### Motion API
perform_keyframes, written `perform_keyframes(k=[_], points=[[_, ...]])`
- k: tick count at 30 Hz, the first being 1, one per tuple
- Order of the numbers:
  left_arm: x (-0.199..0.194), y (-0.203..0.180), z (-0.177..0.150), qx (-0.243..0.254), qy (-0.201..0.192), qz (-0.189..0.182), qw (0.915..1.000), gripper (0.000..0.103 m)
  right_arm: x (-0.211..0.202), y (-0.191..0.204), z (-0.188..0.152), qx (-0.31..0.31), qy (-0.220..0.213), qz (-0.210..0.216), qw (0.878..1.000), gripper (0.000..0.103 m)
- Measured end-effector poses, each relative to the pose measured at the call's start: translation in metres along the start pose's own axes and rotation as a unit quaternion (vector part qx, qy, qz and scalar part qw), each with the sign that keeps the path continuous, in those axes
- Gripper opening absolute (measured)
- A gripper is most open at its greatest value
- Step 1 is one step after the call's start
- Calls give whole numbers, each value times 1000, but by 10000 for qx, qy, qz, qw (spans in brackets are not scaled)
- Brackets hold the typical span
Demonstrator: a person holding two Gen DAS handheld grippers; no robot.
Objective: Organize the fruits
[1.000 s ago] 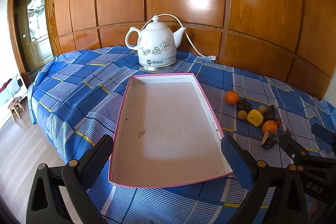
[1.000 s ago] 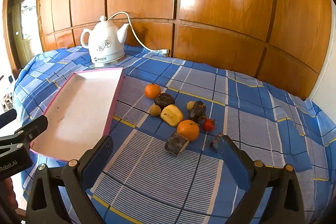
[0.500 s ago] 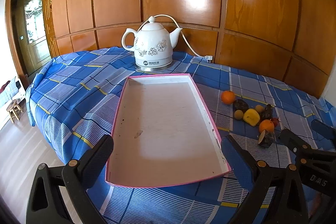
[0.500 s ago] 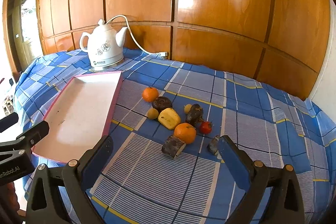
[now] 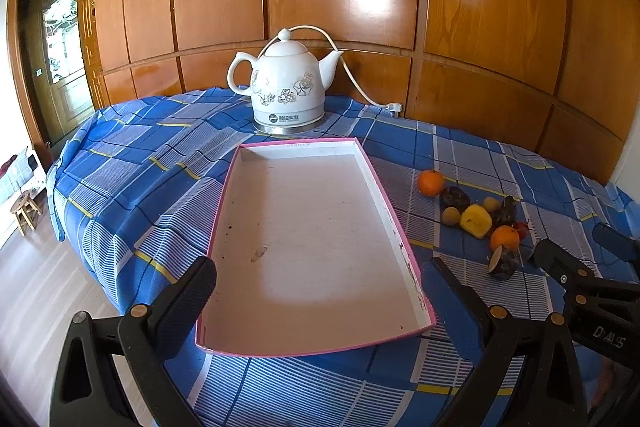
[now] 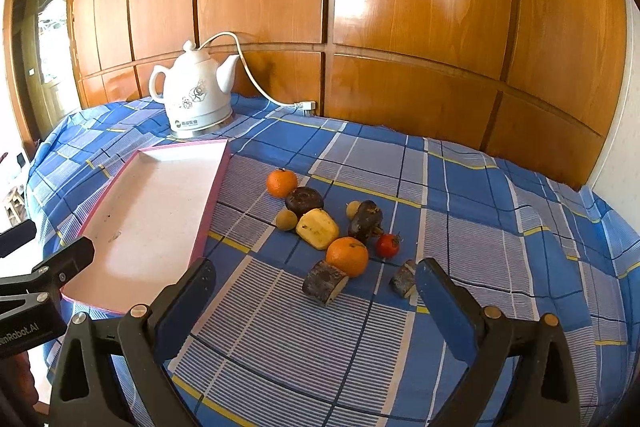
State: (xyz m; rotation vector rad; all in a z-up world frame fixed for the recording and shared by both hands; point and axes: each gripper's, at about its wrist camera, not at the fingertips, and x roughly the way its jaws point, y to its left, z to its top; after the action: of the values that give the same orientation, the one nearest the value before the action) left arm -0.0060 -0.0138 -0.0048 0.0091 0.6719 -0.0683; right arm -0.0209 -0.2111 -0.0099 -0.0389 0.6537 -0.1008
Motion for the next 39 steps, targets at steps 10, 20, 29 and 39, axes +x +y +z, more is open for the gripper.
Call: perform_keyframes(k=[10, 20, 29, 39], points=[[2, -4, -1, 42, 41, -26, 10000, 103, 2, -6, 1, 34, 9, -9, 10000, 102], [8, -14, -3, 170, 213, -474, 9985, 103, 13, -49, 21, 100, 204, 186, 9996, 102], [24, -53, 0, 616, 803, -1541, 9829, 103, 54, -151, 42, 526, 740, 21, 9959, 102], [64, -118, 9, 1138, 1646, -2266, 9532, 76, 79, -187, 31, 1254, 1179, 135, 9850, 90]])
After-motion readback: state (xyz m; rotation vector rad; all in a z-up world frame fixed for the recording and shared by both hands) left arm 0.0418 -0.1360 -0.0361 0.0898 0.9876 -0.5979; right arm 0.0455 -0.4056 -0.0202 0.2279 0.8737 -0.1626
